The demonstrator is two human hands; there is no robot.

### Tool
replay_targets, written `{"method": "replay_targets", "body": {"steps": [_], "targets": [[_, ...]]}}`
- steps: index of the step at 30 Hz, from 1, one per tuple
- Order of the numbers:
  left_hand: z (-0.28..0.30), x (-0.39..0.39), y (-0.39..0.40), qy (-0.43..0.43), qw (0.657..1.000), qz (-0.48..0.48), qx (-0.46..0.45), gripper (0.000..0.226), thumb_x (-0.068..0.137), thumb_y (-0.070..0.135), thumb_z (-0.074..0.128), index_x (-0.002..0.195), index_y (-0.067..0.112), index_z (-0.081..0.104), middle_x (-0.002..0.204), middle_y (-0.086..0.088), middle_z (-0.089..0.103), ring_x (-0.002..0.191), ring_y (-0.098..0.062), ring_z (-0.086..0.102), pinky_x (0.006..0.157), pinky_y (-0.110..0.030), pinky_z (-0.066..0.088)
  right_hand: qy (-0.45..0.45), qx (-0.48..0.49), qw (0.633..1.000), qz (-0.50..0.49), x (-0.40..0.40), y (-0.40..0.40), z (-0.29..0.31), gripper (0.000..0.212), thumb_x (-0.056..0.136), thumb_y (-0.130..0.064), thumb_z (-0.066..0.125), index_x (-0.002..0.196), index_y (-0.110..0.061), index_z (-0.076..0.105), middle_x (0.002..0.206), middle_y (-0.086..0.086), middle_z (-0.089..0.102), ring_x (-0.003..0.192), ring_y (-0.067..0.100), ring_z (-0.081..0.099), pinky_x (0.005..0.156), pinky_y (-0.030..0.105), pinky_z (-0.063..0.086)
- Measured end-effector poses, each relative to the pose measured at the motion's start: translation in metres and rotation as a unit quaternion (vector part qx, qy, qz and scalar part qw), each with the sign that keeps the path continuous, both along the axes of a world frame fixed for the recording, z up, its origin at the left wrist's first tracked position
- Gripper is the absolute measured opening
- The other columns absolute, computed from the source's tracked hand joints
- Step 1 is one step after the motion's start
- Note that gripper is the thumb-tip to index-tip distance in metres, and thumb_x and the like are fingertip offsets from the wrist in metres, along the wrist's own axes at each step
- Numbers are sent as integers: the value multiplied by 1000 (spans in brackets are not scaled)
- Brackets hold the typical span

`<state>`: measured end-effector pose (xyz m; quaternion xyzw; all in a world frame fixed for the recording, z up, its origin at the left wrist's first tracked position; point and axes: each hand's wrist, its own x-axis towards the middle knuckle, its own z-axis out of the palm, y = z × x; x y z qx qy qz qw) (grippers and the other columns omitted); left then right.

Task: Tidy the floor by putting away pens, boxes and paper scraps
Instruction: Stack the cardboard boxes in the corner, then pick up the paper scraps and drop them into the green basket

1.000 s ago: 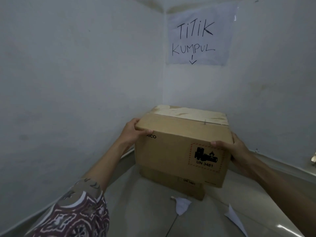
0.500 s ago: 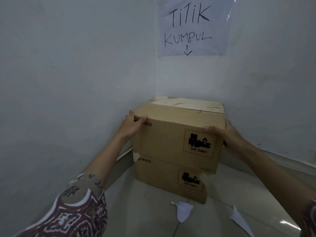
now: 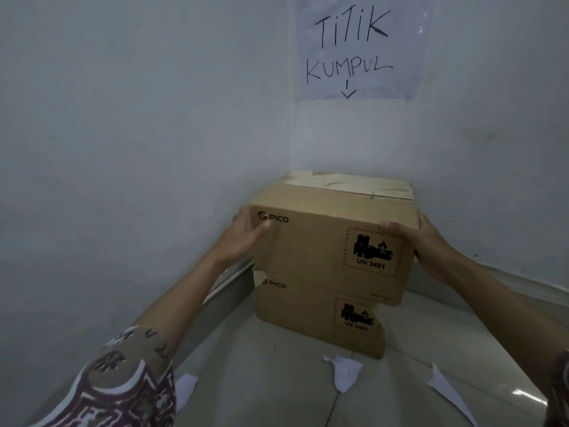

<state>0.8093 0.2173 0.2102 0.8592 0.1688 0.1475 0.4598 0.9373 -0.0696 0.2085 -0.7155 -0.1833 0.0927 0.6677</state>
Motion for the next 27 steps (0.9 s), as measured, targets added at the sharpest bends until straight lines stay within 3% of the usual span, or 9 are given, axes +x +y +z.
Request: {"method": "replay_targets", "body": {"steps": [3,6,9,11,14,18,22,24,27], "targets": [[-1,-31,5,21,1000,17,-5,84,89,53,46,150,20,-2,159,1,-1,147,-19,6,119,-39,11,8,-14,999,-45,-15,1,0,80,68,-44,75,134,-14,40,122,6,58,105,21,56,78,33,46],[-3,-59,7,49,999,4,6,80,90,53,45,150,20,4,159,2,5,146,-19,13,118,-37,15,82,-32,995,-56,-26,-3,-10,108,47,-63,79,134,-11,42,127,9,57,114,26,55,96,42,45],[-9,-102,6,83,996,-7,25,74,90,52,45,149,19,14,158,0,14,144,-20,20,116,-35,20,173,-48,984,-12,-54,-3,-19,63,73,-35,72,128,-12,51,126,10,58,113,29,54,99,42,43],[-16,-130,4,115,992,-22,41,69,91,49,47,147,18,21,155,-2,22,141,-21,27,112,-34,26,199,-99,975,9,-70,-2,-28,51,80,-25,66,127,-14,51,136,9,51,122,29,47,98,41,39],[-28,-176,0,157,986,-32,52,61,90,45,50,140,16,32,147,-6,37,132,-21,40,106,-30,33,189,-145,971,24,-103,10,-23,48,89,-21,59,133,-13,43,146,7,37,136,28,30,107,42,31],[-42,-224,-7,197,979,-26,48,64,90,42,53,142,11,32,148,-6,37,133,-20,39,107,-28,32,139,-242,957,82,-143,32,-11,51,89,-22,60,134,-5,42,134,3,45,125,29,42,98,35,38],[-50,-254,-17,198,980,1,32,54,92,29,54,138,7,37,142,-8,42,129,-18,43,94,-18,31,102,-283,946,121,-178,50,-16,43,90,-19,58,129,-4,46,134,9,47,113,26,47,97,36,42],[-60,-266,-16,220,974,21,38,50,91,33,55,133,9,41,137,-11,47,117,-20,50,90,-23,37,96,-315,934,140,-196,57,-29,52,89,-21,60,134,-2,41,141,14,41,117,26,45,92,34,43],[-76,-278,-11,256,964,35,66,44,90,38,55,123,10,45,131,-13,52,103,-19,51,83,-28,39,105,-339,921,160,-216,62,-61,62,88,-24,61,139,-2,33,144,13,35,126,29,41,97,34,43]]}}
